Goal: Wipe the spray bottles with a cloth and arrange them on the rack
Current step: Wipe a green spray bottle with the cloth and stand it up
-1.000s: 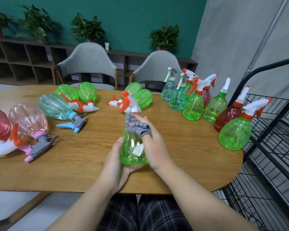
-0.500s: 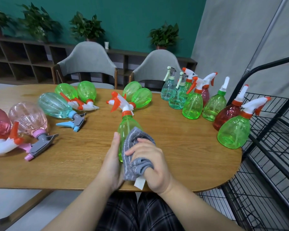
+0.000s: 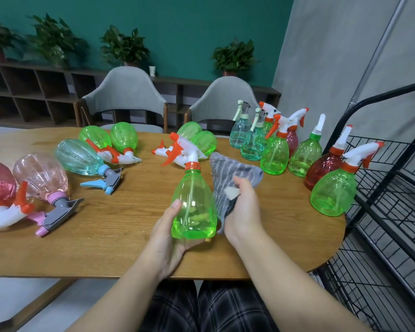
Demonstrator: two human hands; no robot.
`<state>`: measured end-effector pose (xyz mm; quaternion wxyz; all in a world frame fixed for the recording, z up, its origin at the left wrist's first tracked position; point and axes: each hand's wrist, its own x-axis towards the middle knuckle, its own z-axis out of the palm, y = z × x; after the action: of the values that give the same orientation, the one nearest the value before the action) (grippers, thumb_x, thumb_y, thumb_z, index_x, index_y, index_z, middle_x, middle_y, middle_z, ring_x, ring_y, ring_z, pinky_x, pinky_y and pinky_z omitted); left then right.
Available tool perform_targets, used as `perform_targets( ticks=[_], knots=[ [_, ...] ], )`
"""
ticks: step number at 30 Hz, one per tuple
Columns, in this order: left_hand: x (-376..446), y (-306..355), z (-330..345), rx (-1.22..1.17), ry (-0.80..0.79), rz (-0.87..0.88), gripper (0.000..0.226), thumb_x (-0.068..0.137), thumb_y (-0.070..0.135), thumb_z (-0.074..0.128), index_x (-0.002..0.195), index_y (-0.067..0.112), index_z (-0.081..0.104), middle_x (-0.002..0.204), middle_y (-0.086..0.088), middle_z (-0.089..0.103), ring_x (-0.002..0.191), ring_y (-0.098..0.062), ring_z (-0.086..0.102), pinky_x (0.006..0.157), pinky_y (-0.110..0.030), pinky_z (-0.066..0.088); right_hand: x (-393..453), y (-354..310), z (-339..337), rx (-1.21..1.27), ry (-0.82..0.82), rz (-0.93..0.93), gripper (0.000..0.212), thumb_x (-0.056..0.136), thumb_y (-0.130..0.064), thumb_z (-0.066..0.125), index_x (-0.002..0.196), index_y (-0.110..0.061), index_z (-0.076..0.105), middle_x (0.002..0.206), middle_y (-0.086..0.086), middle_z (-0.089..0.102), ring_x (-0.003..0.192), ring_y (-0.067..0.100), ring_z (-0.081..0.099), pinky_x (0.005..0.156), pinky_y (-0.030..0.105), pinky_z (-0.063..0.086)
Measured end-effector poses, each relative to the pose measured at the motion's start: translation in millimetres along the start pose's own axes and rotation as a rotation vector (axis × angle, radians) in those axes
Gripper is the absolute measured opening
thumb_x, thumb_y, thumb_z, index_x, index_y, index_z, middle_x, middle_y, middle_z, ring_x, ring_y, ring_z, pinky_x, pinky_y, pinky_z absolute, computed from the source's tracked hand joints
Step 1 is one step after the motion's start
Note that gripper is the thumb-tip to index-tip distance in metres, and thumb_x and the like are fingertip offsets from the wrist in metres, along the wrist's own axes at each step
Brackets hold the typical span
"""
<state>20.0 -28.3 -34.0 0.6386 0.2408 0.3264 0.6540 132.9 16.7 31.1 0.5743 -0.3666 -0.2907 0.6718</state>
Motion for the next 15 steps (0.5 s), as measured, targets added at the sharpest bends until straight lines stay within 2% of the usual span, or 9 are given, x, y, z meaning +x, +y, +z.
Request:
perform_targets(
  ticks=[3, 4, 5, 7, 9, 10, 12, 13, 15],
  knots=[
    [0, -1, 2, 0.040, -0.001, 0.026, 0.043, 0.081, 0.045, 0.063, 0.112, 0.016, 0.068, 0.110, -0.014, 0.072, 0.090, -0.025, 0.072, 0.072, -0.045, 0.059, -2, 9, 8, -0.425, -0.099, -0.164, 0.035, 0.072, -0.037, 0.056, 0.090, -0.009, 0.065, 0.081, 0.008, 0.066, 0.076, 0.025, 0.063, 0.073, 0.035, 0.049],
    [0, -1, 2, 0.034, 0.001, 0.033, 0.042, 0.082, 0.045, 0.059, 0.112, 0.016, 0.067, 0.107, -0.013, 0.073, 0.088, -0.024, 0.072, 0.072, -0.045, 0.059, -3, 11, 9, -0.541, -0.155, -0.229, 0.030, 0.072, -0.036, 0.053, 0.090, -0.015, 0.066, 0.083, 0.004, 0.067, 0.078, 0.021, 0.064, 0.074, 0.031, 0.049],
    [0, -1, 2, 0.021, -0.001, 0.033, 0.040, 0.085, 0.043, 0.052, 0.112, 0.017, 0.066, 0.104, -0.011, 0.074, 0.086, -0.022, 0.072, 0.071, -0.045, 0.059, -3, 14, 8, -0.635, -0.216, -0.295, 0.025, 0.076, -0.032, 0.051, 0.093, -0.020, 0.066, 0.090, -0.001, 0.069, 0.085, 0.015, 0.064, 0.078, 0.026, 0.048],
    [1, 0, 1, 0.005, -0.002, 0.009, 0.035, 0.095, 0.036, 0.040, 0.110, 0.018, 0.065, 0.100, -0.009, 0.074, 0.084, -0.020, 0.072, 0.072, -0.047, 0.058, -3, 20, 4, -0.787, -0.298, -0.419, 0.040, 0.083, -0.027, 0.047, 0.120, -0.028, 0.062, 0.121, -0.011, 0.063, 0.116, 0.005, 0.054, 0.101, 0.020, 0.039],
    [1, 1, 0, 0.008, -0.005, -0.025, 0.039, 0.101, 0.034, 0.031, 0.112, 0.017, 0.065, 0.102, -0.009, 0.073, 0.086, -0.020, 0.071, 0.071, -0.046, 0.059, -1, 26, -2, -0.873, -0.325, -0.511, 0.053, 0.083, -0.026, 0.044, 0.136, -0.030, 0.051, 0.140, -0.016, 0.049, 0.136, 0.002, 0.035, 0.115, 0.028, 0.025],
    [2, 1, 0, 0.009, -0.014, -0.039, 0.042, 0.101, 0.035, 0.030, 0.114, 0.016, 0.065, 0.104, -0.010, 0.073, 0.088, -0.021, 0.070, 0.069, -0.044, 0.060, 0, 29, -6, -0.898, -0.340, -0.555, 0.054, 0.082, -0.023, 0.044, 0.134, -0.029, 0.053, 0.142, -0.018, 0.046, 0.138, 0.000, 0.030, 0.117, 0.028, 0.021],
    [2, 2, 1, 0.012, -0.032, -0.051, 0.047, 0.100, 0.040, 0.029, 0.119, 0.015, 0.063, 0.109, -0.012, 0.072, 0.093, -0.022, 0.070, 0.066, -0.042, 0.060, -4, 35, -15, -0.925, -0.374, -0.648, 0.047, 0.077, -0.015, 0.046, 0.119, -0.025, 0.064, 0.136, -0.024, 0.047, 0.137, -0.007, 0.026, 0.115, 0.018, 0.017],
    [1, 2, 1, 0.013, -0.044, -0.049, 0.050, 0.098, 0.045, 0.030, 0.121, 0.014, 0.062, 0.111, -0.013, 0.072, 0.096, -0.023, 0.070, 0.068, -0.042, 0.060, -5, 37, -19, -0.912, -0.394, -0.695, 0.042, 0.076, -0.012, 0.047, 0.110, -0.022, 0.068, 0.131, -0.025, 0.050, 0.137, -0.006, 0.027, 0.112, 0.014, 0.017],
    [0, 3, 1, 0.002, -0.048, -0.040, 0.060, 0.091, 0.055, 0.034, 0.126, 0.013, 0.060, 0.118, -0.016, 0.069, 0.104, -0.026, 0.068, 0.077, -0.043, 0.060, -9, 43, -28, -0.855, -0.442, -0.795, 0.033, 0.073, -0.010, 0.049, 0.097, -0.018, 0.070, 0.121, -0.022, 0.059, 0.135, 0.004, 0.036, 0.110, 0.017, 0.024]
  ],
)
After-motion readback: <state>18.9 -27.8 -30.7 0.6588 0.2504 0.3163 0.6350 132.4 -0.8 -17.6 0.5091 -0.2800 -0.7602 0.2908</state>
